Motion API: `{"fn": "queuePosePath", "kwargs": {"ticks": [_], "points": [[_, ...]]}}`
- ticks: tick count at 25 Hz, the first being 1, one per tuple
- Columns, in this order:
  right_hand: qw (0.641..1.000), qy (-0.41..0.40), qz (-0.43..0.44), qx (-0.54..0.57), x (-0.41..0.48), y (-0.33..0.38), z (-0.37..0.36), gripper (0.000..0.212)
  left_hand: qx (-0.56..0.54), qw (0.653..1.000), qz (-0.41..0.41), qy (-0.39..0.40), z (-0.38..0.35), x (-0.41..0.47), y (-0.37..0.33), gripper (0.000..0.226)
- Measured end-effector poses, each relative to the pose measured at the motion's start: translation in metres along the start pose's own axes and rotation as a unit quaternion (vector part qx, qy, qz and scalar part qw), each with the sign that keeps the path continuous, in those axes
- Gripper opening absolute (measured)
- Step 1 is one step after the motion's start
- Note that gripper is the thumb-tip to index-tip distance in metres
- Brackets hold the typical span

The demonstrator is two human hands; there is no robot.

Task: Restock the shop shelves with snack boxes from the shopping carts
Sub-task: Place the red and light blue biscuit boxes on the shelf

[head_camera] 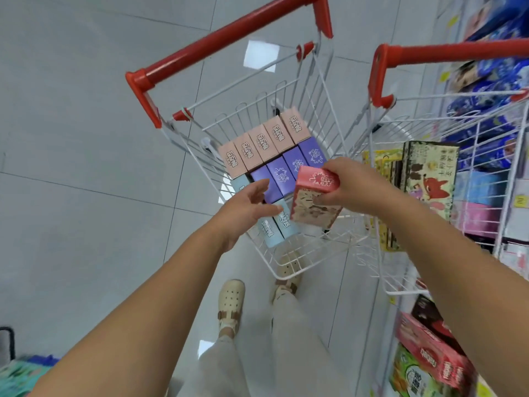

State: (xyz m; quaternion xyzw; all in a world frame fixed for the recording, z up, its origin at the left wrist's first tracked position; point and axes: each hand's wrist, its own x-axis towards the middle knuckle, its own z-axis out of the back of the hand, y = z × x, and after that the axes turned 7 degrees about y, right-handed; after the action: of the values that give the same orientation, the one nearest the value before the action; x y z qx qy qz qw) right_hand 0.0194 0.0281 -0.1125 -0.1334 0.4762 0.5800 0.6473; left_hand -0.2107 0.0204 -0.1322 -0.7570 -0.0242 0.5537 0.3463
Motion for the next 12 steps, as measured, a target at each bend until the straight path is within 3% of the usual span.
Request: {"fn": "queuePosePath", "kwargs": {"ticks": [2,5,8,9,10,12], "points": [[0.986,0.071,0.014,0.153,-0.03,0.016,0.031,0.037,0.072,0.996,-0.009,0.049,0.0,-0.014,-0.014,0.084],[0.947,0.114,0.071,0.29,-0.042,0.04,0.043,0.031,0.08,0.993,-0.019,0.087,0.002,-0.032,-0.033,0.062],[0.898,0.02,0.029,0.439,-0.023,0.051,0.018,0.038,0.03,0.999,-0.022,0.02,0.018,-0.048,-0.028,0.058],[0.898,-0.022,-0.012,0.439,-0.011,0.046,0.003,0.041,0.002,1.0,-0.021,-0.013,0.025,-0.053,-0.021,0.064],[0.92,-0.051,-0.049,0.385,0.001,0.04,-0.017,0.04,-0.028,0.999,-0.022,-0.042,0.034,-0.057,-0.012,0.067],[0.964,-0.036,-0.086,0.247,0.021,0.027,-0.069,0.036,-0.067,0.994,-0.025,-0.082,0.05,-0.064,0.008,0.066]]}}
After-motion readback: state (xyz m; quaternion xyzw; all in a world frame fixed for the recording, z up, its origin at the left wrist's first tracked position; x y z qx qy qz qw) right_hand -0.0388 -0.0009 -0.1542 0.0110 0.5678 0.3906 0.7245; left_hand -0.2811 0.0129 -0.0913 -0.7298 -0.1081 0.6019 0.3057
